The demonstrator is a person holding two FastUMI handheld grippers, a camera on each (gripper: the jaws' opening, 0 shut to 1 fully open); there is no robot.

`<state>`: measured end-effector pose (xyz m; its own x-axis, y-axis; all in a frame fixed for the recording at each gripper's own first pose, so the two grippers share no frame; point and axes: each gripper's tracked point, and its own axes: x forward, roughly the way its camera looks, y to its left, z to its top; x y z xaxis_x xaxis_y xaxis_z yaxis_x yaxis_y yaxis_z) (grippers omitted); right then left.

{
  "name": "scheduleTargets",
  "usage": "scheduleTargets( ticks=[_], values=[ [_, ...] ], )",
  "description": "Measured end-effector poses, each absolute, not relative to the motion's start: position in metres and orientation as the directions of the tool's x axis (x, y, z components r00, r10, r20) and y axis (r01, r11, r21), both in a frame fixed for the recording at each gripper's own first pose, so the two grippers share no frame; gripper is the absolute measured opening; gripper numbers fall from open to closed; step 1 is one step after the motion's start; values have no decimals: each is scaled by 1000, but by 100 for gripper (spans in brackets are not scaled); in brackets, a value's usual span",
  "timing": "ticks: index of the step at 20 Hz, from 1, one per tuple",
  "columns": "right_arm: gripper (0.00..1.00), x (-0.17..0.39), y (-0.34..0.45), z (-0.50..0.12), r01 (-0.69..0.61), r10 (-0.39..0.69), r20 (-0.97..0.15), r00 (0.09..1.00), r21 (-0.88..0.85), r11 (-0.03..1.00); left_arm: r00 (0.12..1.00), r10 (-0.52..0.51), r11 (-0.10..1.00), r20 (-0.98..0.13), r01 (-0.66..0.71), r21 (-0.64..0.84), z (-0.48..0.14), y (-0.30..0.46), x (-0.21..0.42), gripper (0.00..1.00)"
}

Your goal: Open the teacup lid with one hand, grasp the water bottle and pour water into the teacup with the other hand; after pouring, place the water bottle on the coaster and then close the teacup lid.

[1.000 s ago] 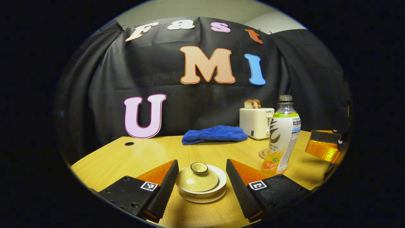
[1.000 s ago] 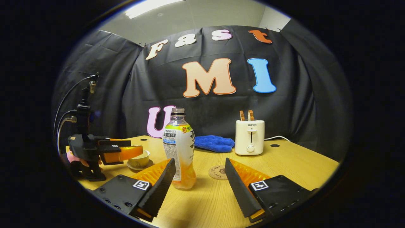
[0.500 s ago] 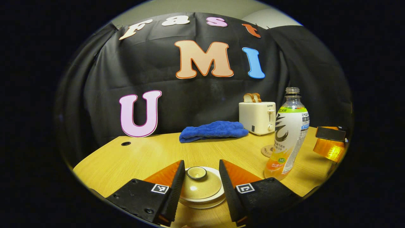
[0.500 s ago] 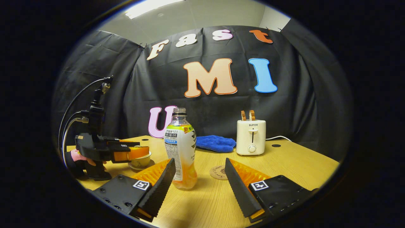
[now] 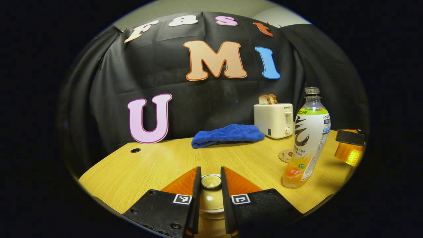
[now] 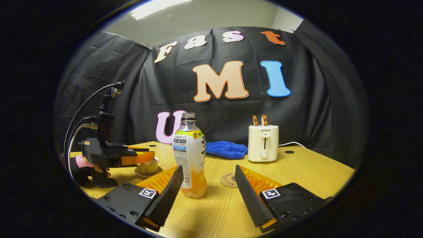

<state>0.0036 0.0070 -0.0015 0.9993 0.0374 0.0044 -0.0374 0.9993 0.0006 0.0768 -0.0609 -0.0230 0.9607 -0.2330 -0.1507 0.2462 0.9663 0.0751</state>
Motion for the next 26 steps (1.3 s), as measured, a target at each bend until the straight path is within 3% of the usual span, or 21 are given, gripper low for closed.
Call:
scheduleTargets(
  ticks=[1,8,14,15,16,20,21,26],
  values=[
    [94,4,8,-2,-38,38,5,999,1,999,960,-236,966,-148,249,73,-22,-61,77,27],
    [99,4,8,-3,-39,39,5,999,2,999,974,-219,975,-54,220,14,-11,-54,73,27],
    [94,4,9,-3,-42,42,5,999,2,999,985,-164,986,-44,165,2,-10,-31,58,28],
    [99,4,9,-3,-42,42,5,999,2,999,988,-148,989,-36,148,2,-9,-24,55,27],
    [94,4,9,-3,-44,44,5,999,3,999,993,-116,993,-29,116,8,-8,-12,48,27],
    [94,3,33,-5,-168,168,-2,986,7,986,999,-41,999,-24,42,29,-7,15,33,27],
    [99,3,37,-5,-185,185,-2,983,8,983,999,-35,999,-14,35,25,-5,19,30,27],
    [99,14,44,-7,-215,215,-11,977,11,977,1000,-14,1000,4,14,15,-3,33,22,27]
  ],
)
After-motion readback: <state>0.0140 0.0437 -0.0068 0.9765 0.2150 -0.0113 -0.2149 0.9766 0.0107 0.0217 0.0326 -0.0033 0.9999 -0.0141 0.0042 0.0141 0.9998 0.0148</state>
